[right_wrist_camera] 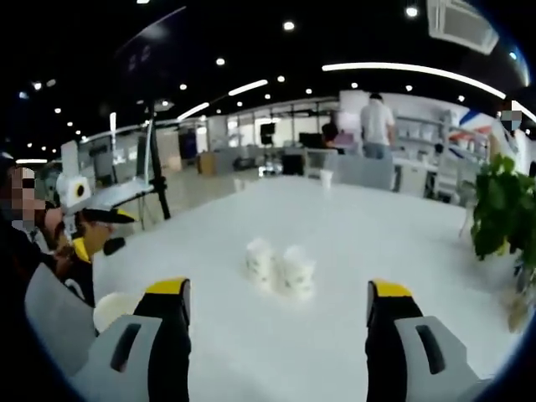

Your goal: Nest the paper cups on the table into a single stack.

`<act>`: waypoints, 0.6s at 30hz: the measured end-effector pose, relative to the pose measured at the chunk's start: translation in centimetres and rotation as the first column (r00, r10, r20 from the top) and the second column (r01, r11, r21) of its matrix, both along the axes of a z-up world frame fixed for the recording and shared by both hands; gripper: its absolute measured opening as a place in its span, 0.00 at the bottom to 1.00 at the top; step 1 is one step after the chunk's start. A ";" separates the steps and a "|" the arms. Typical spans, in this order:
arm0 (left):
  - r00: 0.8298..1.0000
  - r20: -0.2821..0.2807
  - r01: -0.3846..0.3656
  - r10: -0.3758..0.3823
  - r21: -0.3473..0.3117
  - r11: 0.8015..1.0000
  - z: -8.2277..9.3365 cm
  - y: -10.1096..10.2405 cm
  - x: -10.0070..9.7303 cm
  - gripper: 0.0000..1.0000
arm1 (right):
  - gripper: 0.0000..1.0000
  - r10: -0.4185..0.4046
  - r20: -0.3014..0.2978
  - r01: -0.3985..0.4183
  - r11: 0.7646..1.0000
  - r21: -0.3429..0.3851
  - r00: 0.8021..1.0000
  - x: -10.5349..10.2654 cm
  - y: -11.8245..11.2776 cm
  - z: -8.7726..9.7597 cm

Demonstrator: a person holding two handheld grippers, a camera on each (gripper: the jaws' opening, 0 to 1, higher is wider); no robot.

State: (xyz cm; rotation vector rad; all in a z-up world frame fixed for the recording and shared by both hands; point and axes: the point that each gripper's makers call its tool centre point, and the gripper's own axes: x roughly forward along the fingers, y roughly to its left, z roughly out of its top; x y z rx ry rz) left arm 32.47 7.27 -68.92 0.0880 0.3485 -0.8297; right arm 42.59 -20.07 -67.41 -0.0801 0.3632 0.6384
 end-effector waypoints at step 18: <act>1.000 -0.014 -0.009 0.009 -0.009 1.000 0.0 -0.4 0.5 0.98 | 0.80 0.008 -0.065 -0.012 0.999 -0.047 0.998 6.8 1.1 -4.4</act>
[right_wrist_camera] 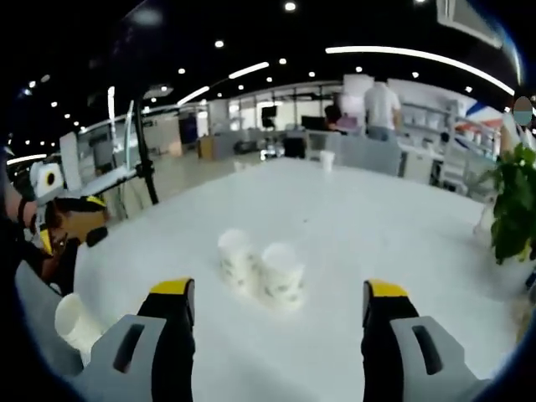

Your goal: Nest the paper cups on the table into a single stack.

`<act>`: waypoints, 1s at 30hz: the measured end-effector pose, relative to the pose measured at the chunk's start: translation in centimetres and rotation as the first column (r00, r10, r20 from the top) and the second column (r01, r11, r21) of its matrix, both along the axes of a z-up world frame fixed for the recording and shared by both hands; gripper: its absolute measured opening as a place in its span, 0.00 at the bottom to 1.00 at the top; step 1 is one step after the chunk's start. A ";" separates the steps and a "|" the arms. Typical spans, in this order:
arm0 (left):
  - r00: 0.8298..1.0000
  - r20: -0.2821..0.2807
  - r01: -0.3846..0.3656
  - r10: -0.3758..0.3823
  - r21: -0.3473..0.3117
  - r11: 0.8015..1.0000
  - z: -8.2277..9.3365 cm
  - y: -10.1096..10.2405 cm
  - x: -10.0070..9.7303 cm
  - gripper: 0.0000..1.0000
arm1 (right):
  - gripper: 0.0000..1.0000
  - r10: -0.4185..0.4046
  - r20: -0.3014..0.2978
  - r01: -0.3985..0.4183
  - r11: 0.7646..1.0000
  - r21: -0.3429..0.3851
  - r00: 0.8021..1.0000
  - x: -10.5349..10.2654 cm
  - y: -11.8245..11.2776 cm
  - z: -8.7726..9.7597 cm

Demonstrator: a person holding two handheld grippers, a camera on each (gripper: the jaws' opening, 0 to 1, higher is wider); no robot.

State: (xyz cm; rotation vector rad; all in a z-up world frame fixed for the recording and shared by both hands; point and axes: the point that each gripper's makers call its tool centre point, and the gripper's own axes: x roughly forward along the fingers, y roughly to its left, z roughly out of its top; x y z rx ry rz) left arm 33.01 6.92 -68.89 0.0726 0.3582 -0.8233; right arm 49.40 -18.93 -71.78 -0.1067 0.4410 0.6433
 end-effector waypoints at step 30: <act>1.000 -0.020 -0.013 0.013 -0.005 1.000 -0.9 0.0 0.2 0.95 | 0.66 0.095 -0.040 -0.099 0.989 -0.107 0.995 5.4 3.8 -4.8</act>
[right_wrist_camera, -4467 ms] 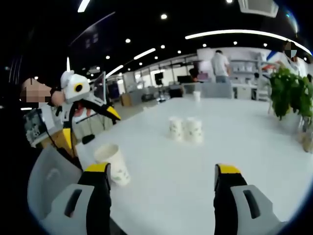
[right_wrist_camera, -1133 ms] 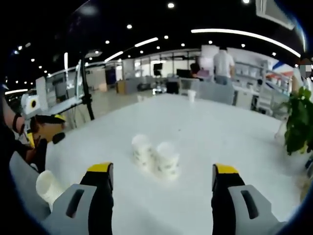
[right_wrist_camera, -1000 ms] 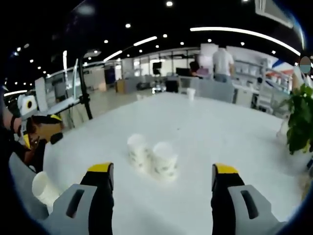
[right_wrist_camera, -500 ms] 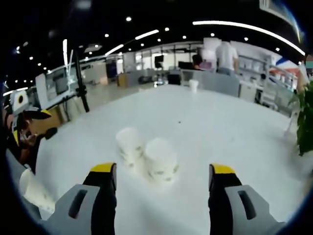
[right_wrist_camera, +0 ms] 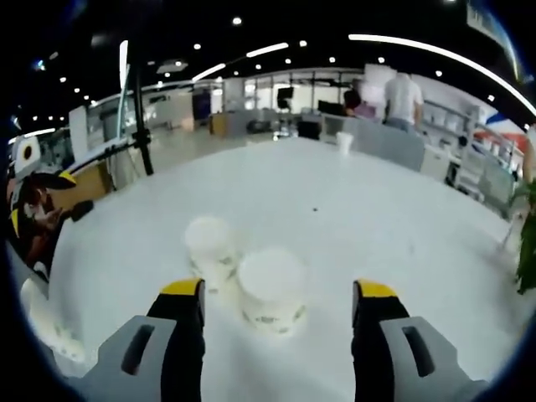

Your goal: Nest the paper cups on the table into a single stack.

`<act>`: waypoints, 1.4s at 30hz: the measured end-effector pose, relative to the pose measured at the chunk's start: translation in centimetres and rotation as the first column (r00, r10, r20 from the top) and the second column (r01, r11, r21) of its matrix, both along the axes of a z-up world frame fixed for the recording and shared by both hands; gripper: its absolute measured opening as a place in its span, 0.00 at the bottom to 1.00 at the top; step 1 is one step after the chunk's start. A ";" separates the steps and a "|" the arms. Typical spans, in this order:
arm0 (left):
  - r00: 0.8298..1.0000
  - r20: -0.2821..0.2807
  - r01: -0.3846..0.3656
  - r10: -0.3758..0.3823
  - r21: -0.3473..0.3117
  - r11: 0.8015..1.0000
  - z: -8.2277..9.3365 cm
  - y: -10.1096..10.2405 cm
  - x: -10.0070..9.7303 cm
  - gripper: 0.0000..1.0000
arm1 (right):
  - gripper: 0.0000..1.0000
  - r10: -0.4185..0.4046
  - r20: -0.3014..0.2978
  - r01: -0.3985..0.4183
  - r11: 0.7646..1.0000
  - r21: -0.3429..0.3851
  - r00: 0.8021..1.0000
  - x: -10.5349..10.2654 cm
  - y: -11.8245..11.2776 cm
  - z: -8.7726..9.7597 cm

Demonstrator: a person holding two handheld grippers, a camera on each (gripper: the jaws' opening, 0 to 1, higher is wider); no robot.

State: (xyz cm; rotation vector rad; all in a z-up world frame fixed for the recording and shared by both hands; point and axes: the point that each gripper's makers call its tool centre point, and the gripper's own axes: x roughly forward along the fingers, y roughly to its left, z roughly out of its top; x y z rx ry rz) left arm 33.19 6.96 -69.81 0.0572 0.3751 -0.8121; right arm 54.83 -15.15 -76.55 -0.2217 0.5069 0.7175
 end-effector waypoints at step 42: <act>1.000 -0.012 0.001 -0.001 0.016 1.000 0.0 0.3 -0.3 0.93 | 0.34 0.051 -0.054 -0.052 0.999 -0.007 0.997 -2.0 0.0 0.1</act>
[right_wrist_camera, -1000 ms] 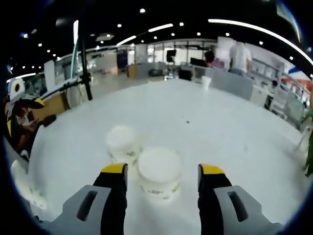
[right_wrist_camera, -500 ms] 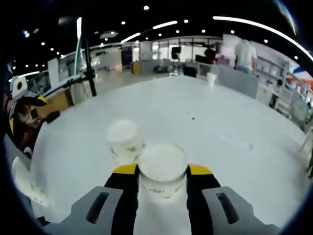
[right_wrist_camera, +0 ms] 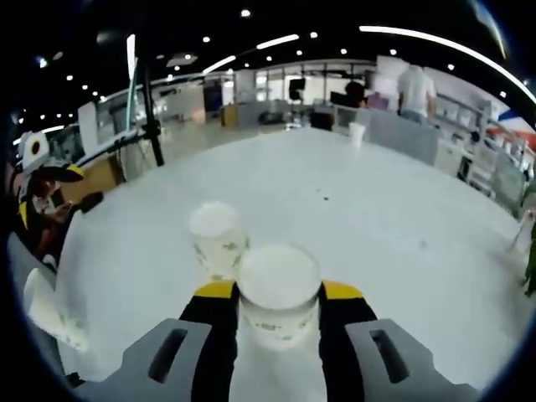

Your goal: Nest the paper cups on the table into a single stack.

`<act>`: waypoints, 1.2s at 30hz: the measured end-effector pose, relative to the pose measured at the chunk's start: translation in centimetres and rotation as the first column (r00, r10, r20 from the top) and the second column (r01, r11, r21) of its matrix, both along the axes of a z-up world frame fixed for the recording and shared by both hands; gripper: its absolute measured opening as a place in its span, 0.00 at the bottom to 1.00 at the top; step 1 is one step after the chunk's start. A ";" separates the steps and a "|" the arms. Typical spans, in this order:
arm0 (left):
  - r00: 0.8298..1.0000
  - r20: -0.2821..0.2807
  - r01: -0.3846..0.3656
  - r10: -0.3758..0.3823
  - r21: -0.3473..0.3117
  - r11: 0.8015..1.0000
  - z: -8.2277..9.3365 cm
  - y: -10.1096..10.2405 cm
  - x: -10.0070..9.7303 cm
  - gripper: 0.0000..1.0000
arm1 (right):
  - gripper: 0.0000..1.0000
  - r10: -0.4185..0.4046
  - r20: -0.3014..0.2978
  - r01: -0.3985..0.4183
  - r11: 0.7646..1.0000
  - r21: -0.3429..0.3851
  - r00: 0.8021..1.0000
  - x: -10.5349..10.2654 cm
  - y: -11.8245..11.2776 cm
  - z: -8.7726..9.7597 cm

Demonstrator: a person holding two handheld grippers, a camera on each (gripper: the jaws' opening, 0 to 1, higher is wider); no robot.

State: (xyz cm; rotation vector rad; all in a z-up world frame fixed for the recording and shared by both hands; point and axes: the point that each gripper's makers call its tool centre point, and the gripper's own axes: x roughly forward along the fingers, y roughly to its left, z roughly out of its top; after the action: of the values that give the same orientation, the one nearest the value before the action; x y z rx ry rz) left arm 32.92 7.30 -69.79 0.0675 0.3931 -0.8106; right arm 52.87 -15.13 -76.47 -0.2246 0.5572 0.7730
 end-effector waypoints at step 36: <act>0.999 0.046 0.025 -0.024 -0.031 0.999 3.6 -1.8 0.3 0.91 | 0.34 0.020 0.161 -0.046 0.986 0.159 0.987 -7.3 0.5 10.9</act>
State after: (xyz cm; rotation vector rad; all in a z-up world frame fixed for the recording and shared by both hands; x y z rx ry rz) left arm 33.24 5.55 -66.16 0.0611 0.3370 -0.8379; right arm 45.58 -14.66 -65.54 -0.1441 0.3382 0.8200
